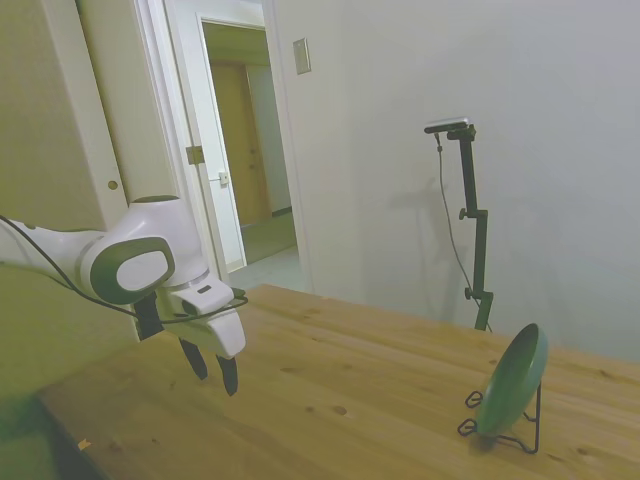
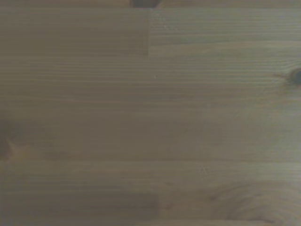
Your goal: Unload the plate
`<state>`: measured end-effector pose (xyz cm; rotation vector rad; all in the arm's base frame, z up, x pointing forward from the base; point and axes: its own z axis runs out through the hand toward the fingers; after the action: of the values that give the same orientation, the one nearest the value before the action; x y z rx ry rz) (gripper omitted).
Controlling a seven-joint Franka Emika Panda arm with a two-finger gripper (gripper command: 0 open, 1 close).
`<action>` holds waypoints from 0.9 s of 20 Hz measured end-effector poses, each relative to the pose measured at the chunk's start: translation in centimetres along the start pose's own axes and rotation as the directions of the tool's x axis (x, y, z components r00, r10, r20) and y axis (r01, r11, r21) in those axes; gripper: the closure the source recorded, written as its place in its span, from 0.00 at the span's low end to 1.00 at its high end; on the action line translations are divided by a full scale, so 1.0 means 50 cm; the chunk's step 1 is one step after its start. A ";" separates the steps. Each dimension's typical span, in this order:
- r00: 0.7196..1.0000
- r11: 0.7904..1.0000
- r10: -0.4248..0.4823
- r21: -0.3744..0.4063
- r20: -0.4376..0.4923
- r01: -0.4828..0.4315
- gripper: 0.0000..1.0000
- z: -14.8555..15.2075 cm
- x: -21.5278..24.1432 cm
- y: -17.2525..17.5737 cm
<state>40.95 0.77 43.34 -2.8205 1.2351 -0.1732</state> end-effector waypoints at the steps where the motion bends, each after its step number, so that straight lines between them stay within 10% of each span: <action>1: 1.000 1.000 0.000 -0.001 0.001 0.000 0.00 0.001 0.000 0.000; 18: 0.903 0.958 0.267 -0.007 -0.337 -0.286 0.00 -0.274 0.455 0.172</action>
<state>48.26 -21.89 57.92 -2.6944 1.7163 -0.6314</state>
